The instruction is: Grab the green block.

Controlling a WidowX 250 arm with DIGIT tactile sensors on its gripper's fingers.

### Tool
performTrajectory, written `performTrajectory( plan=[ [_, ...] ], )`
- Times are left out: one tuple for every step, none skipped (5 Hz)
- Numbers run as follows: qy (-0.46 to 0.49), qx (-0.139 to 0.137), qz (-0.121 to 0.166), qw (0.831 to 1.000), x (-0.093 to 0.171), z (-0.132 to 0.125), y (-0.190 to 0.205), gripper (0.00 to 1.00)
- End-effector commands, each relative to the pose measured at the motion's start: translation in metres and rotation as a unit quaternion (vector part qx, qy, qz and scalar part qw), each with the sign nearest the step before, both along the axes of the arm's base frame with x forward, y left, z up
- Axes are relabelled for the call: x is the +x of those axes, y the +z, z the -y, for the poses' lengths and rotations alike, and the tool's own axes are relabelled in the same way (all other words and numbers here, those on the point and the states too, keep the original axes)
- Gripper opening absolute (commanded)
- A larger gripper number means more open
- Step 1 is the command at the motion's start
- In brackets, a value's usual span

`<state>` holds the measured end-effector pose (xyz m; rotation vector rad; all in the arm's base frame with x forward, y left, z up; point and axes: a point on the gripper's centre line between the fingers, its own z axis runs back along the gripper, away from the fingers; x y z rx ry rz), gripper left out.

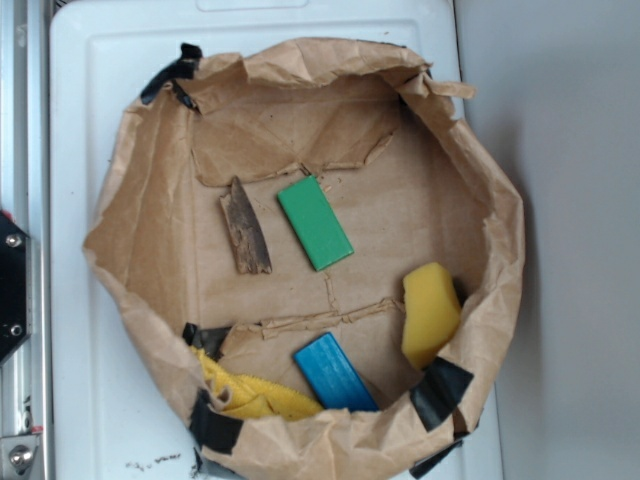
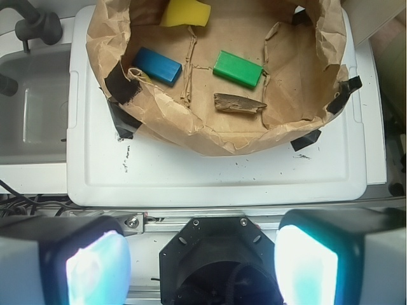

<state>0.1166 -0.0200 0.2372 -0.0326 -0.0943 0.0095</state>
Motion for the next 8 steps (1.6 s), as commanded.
performTrajectory(
  plan=[
    [0.0, 0.0, 0.0, 1.0, 0.0, 0.0, 0.0, 1.0],
    [0.002, -0.009, 0.032, 0.999, 0.05, -0.009, 0.014, 1.0],
    [0.002, -0.009, 0.032, 0.999, 0.05, -0.009, 0.014, 1.0],
    [0.002, -0.009, 0.032, 0.999, 0.05, -0.009, 0.014, 1.0],
    [0.002, -0.009, 0.032, 0.999, 0.05, -0.009, 0.014, 1.0],
    [-0.11, -0.035, 0.058, 0.992, 0.08, -0.01, -0.001, 1.0],
    [-0.218, -0.052, 0.058, 0.973, 0.116, -0.007, -0.022, 1.0],
    [-0.279, -0.038, 0.075, 0.957, 0.128, -0.011, -0.044, 1.0]
  ],
)
